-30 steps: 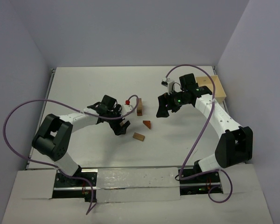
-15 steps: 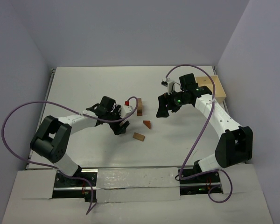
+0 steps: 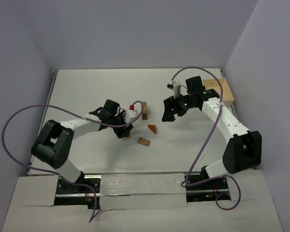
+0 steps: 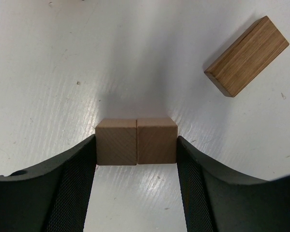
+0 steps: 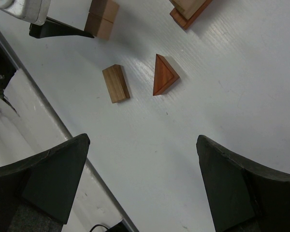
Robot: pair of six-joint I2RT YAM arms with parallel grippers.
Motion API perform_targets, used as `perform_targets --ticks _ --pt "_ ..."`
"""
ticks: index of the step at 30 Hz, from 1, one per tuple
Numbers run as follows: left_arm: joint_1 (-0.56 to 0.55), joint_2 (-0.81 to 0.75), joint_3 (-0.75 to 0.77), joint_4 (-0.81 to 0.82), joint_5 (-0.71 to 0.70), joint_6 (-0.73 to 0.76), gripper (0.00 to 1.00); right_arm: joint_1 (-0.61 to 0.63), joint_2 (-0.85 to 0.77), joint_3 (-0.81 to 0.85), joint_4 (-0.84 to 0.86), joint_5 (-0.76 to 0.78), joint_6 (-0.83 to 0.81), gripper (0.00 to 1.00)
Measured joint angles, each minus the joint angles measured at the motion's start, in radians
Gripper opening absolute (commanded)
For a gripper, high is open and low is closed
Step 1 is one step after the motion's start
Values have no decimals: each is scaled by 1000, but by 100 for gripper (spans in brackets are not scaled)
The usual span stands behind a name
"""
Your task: Build the wood block tower
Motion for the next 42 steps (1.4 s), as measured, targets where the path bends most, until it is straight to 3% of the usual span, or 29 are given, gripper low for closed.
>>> perform_targets --ticks 7,17,25,36,42 --pt "2 0 6 -15 5 28 51 0 0 0 0 0 0 100" --pt "6 0 50 -79 16 47 47 0 1 0 0 0 0 100" --pt "15 -19 91 -153 45 115 29 -1 2 0 1 -3 6 100" --pt "49 -20 370 -405 148 410 18 -39 18 0 1 -39 28 100" --pt "64 131 619 -535 179 492 16 -64 22 1 2 -57 34 100"
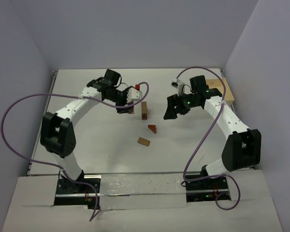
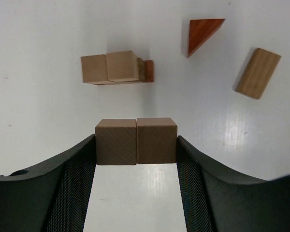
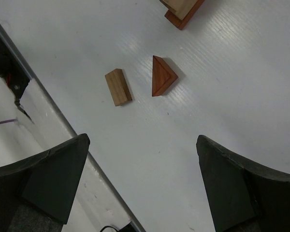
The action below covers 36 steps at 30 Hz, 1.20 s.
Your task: Build the wood block tower
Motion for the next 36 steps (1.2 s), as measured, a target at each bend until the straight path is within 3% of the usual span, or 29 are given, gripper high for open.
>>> perform_targets --ticks 6,10,20,36 --pt "10 228 327 -148 23 64 17 -24 2 0 1 -15 0 100" --pt "12 315 452 -210 37 77 20 -44 3 0 3 -24 0 100" --pt "4 405 604 -264 51 3 23 -81 3 0 10 -42 2 100" --pt "-71 462 640 -275 32 -91 24 -84 3 0 12 -50 11 100"
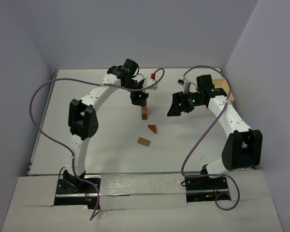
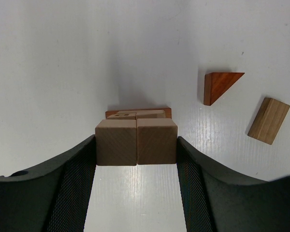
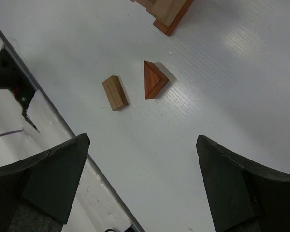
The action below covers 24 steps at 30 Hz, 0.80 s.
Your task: Build the wood block tower
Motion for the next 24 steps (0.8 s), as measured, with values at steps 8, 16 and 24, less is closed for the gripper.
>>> perform_targets --ticks 8,16,24 --pt "-3 16 1 -3 -10 -15 25 0 0 0 1 0 0 100" --pt "-5 31 1 -3 -31 -27 27 0 0 0 2 -1 0 100" --pt "-5 31 1 -2 -40 -44 28 -2 0 0 3 -6 1 100"
